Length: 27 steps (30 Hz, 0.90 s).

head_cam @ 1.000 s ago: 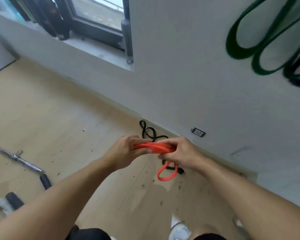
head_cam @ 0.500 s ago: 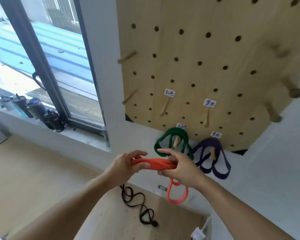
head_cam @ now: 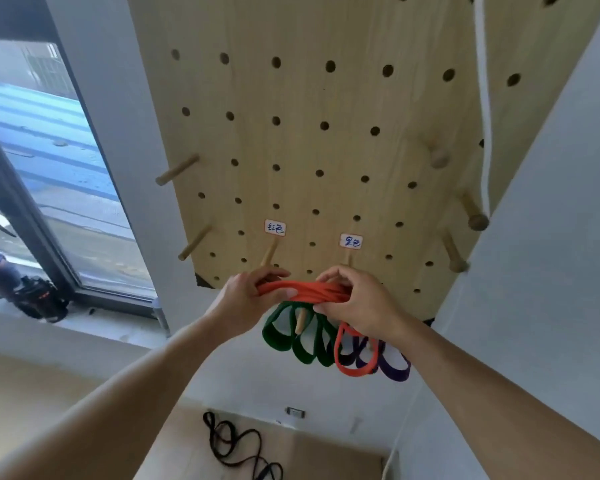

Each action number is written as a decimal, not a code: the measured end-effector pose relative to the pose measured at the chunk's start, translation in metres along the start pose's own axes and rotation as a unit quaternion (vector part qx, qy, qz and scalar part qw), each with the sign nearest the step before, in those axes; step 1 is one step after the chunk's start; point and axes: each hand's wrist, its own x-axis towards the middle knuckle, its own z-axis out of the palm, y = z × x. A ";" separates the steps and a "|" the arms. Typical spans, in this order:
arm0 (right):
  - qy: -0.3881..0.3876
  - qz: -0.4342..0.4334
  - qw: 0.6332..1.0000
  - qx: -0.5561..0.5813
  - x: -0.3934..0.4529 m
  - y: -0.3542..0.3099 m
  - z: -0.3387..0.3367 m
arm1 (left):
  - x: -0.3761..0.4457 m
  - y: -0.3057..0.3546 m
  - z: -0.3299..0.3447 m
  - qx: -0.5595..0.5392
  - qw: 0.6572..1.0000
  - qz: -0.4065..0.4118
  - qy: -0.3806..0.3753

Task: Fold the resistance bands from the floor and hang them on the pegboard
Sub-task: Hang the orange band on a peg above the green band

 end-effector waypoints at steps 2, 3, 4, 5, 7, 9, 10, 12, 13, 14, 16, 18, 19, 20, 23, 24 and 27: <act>0.007 -0.006 1.000 -0.014 0.018 -0.008 0.001 | 0.016 -0.008 -0.011 0.009 1.000 0.007 0.002; 0.006 -0.008 1.000 -0.020 0.027 -0.013 0.003 | 0.023 -0.013 -0.017 0.010 1.000 0.010 0.004; 0.005 -0.009 1.000 -0.020 0.037 -0.019 0.007 | 0.029 -0.020 -0.023 0.010 1.000 0.012 0.007; 0.005 -0.009 1.000 -0.020 0.048 -0.023 0.012 | 0.035 -0.027 -0.030 0.010 1.000 0.014 0.010; 0.011 -0.001 1.000 -0.017 0.069 -0.032 0.023 | 0.048 -0.041 -0.042 0.009 1.000 0.023 0.015; 0.027 0.016 1.000 -0.004 0.091 -0.039 0.033 | 0.064 -0.056 -0.052 0.006 0.999 0.030 0.021; 0.035 0.024 0.999 0.002 0.102 -0.042 0.037 | 0.072 -0.062 -0.056 0.007 0.999 0.030 0.025; 0.046 0.034 0.998 0.007 0.123 -0.046 0.041 | 0.089 -0.075 -0.062 0.004 0.999 0.027 0.032; 0.050 0.038 0.998 0.007 0.131 -0.047 0.041 | 0.097 -0.079 -0.063 0.001 0.999 0.029 0.030; 0.053 0.040 0.998 0.007 0.138 -0.047 0.040 | 0.103 -0.084 -0.063 0.001 0.999 0.030 0.024; 0.060 0.044 0.997 0.013 0.148 -0.043 0.040 | 0.113 -0.095 -0.056 0.006 1.000 0.025 0.001; 0.065 0.050 0.996 0.015 0.150 -0.035 0.045 | 0.118 -0.109 -0.047 0.010 0.999 0.021 -0.030; 0.068 0.053 0.996 0.014 0.149 -0.032 0.047 | 0.119 -0.116 -0.042 0.005 0.999 0.025 -0.044; 0.070 0.056 0.996 0.020 0.148 -0.029 0.050 | 0.118 -0.121 -0.038 -0.003 0.998 0.032 -0.056; 0.068 0.052 0.996 0.027 0.142 -0.024 0.051 | 0.115 -0.126 -0.033 -0.011 0.995 0.069 -0.065; 0.068 0.051 0.996 0.025 0.140 -0.024 0.050 | 0.116 -0.125 -0.033 -0.012 0.995 0.077 -0.060; 0.073 0.042 0.996 0.008 0.137 -0.026 0.050 | 0.116 -0.124 -0.035 0.011 0.993 0.106 -0.045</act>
